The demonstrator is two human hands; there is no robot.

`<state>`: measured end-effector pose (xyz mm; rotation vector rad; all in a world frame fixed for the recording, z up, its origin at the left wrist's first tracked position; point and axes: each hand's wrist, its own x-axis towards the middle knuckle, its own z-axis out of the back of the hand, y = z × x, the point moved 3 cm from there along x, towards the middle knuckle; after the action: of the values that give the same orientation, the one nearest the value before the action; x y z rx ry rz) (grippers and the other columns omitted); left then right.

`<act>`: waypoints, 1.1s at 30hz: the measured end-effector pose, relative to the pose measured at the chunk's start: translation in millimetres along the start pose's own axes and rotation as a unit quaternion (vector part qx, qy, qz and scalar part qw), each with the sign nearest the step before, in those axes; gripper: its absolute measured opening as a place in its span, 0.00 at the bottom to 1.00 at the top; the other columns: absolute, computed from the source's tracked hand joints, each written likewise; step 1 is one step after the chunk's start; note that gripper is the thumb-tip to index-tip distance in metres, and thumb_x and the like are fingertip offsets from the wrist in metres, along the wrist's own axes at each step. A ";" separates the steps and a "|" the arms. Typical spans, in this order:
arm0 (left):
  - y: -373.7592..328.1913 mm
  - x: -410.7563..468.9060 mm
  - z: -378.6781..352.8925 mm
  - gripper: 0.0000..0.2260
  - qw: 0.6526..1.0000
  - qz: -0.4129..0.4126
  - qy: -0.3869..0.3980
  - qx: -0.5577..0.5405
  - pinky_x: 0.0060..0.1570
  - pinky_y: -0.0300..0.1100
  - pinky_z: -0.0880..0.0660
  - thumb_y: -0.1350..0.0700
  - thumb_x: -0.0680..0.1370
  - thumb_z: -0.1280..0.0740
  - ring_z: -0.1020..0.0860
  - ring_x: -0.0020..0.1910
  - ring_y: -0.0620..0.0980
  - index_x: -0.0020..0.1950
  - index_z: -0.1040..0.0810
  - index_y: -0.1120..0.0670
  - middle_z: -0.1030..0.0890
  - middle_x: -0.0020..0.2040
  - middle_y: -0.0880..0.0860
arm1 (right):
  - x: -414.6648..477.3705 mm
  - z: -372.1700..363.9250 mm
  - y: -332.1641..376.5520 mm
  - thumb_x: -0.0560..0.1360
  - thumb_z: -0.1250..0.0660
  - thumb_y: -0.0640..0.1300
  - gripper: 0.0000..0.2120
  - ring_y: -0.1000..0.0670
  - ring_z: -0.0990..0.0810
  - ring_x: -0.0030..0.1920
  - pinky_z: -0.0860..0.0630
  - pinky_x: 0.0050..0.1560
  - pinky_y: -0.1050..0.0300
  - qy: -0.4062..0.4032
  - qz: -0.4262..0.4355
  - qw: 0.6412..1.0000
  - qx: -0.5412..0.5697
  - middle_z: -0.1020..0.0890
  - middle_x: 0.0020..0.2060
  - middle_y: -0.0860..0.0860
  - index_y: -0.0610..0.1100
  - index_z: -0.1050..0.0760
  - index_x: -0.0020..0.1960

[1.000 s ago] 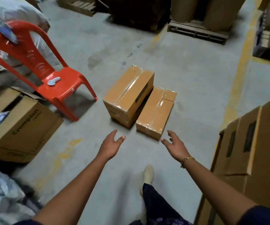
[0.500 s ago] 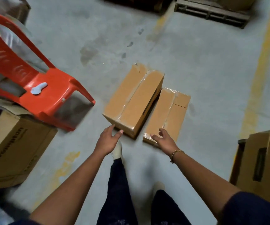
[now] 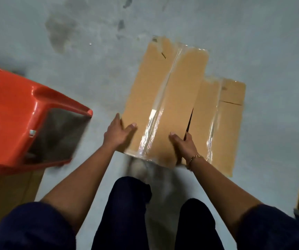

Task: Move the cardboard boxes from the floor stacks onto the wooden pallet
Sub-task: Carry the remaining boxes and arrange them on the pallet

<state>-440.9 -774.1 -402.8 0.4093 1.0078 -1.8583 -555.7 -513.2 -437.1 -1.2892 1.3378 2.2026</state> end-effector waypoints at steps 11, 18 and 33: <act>-1.2 14.8 -3.2 0.25 0.987 -0.017 0.068 -0.144 0.54 0.43 0.26 0.42 0.78 0.28 0.20 0.56 0.48 0.72 0.28 0.46 0.19 0.58 0.45 | -13.2 -0.7 6.6 0.71 0.23 0.61 0.36 0.57 0.21 0.62 0.27 0.70 0.50 -0.124 0.041 0.987 0.094 0.20 0.63 0.62 0.55 0.32 0.74; -85.6 -92.3 46.6 0.24 0.985 -0.087 0.091 -0.118 0.61 0.48 0.24 0.41 0.77 0.28 0.20 0.58 0.48 0.72 0.28 0.43 0.18 0.58 0.43 | -149.2 60.7 45.9 0.69 0.24 0.66 0.38 0.54 0.22 0.66 0.27 0.71 0.47 -0.181 0.067 0.976 0.103 0.20 0.66 0.59 0.57 0.31 0.74; -240.0 -425.5 21.8 0.31 0.920 -0.349 0.173 0.047 0.58 0.48 0.23 0.31 0.75 0.33 0.19 0.59 0.52 0.75 0.32 0.40 0.18 0.62 0.44 | -518.2 236.6 -24.5 0.77 0.29 0.58 0.28 0.52 0.19 0.58 0.22 0.57 0.48 -0.357 0.115 0.901 0.217 0.19 0.57 0.60 0.60 0.33 0.74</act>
<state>-433.8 -492.7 -3.0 0.4865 1.4354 -2.5398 -375.0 -197.9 2.1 -0.1290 1.5581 2.0164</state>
